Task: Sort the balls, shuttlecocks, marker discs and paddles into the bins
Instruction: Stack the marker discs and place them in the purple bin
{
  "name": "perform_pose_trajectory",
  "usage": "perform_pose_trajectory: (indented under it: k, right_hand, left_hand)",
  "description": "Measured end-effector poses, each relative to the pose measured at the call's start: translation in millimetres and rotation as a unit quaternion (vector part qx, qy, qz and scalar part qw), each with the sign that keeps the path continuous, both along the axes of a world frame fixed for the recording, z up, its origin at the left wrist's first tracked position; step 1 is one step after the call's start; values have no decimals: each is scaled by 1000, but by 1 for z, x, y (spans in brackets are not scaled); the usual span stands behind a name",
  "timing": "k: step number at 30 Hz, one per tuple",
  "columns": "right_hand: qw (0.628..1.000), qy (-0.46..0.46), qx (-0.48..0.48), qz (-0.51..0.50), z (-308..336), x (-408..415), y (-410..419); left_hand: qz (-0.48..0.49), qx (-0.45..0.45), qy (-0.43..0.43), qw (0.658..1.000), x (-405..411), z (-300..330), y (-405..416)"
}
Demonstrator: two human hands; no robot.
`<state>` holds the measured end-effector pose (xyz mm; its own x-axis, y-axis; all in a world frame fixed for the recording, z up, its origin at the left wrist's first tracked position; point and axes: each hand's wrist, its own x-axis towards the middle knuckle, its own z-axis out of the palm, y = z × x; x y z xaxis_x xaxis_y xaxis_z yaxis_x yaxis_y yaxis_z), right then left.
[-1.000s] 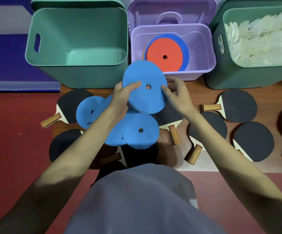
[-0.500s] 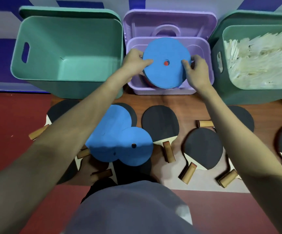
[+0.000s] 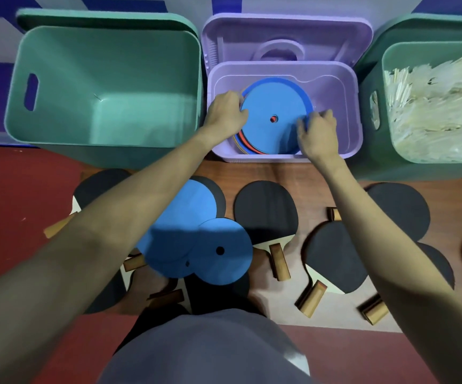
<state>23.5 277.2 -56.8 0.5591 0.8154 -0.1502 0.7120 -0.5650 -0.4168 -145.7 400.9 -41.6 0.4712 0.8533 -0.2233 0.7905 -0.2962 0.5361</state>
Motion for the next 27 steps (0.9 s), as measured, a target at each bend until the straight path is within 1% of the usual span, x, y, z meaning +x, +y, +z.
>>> perform_pose_trajectory:
  k: [1, 3, 5, 7, 8, 10, 12, 15, 18, 21, 23, 25, 27]
  right_hand:
    - [1000, -10, 4, 6, 3, -3, -2]
    - [999, 12, 45, 11, 12, -15, -8]
    - [990, 34, 129, 36, 21, -35, -18]
    - [972, 36, 222, 69, 29, -64, -36]
    - [964, 38, 252, 81, 31, -79, -48]
    - [958, 56, 265, 97, 29, -106, -72]
    - [966, 60, 223, 117, 18, -129, -95]
    - [982, 45, 110, 144, -6, -157, -123]
    - [986, 61, 2, 156, -20, -181, -142]
    - [978, 32, -87, 187, -29, -197, -148]
    - [973, 29, -136, 185, -33, -204, -148]
    - [968, 36, -168, 182, -36, -210, -148]
    - [964, 19, -190, 186, -40, -215, -151]
  left_hand:
    - [-8, 14, -14, 1000, -4, 3, -4]
    - [-15, 17, -64, 998, -12, 9, -17]
    - [-4, -3, -158, 987, -23, 21, -37]
    - [3, 14, -248, 969, -40, 31, -63]
    - [1, 25, -273, 962, -50, 35, -75]
    - [3, 28, -291, 956, -76, 36, -96]
    - [13, 23, -275, 961, -107, 28, -110]
    - [37, 44, -223, 973, -156, 4, -127]
    - [71, 56, -142, 986, -204, -22, -140]
    - [93, 20, -45, 994, -237, -38, -147]
    - [87, -6, 17, 996, -249, -44, -148]
    - [74, -33, 65, 995, -256, -49, -149]
    - [69, -63, 100, 991, -260, -54, -149]
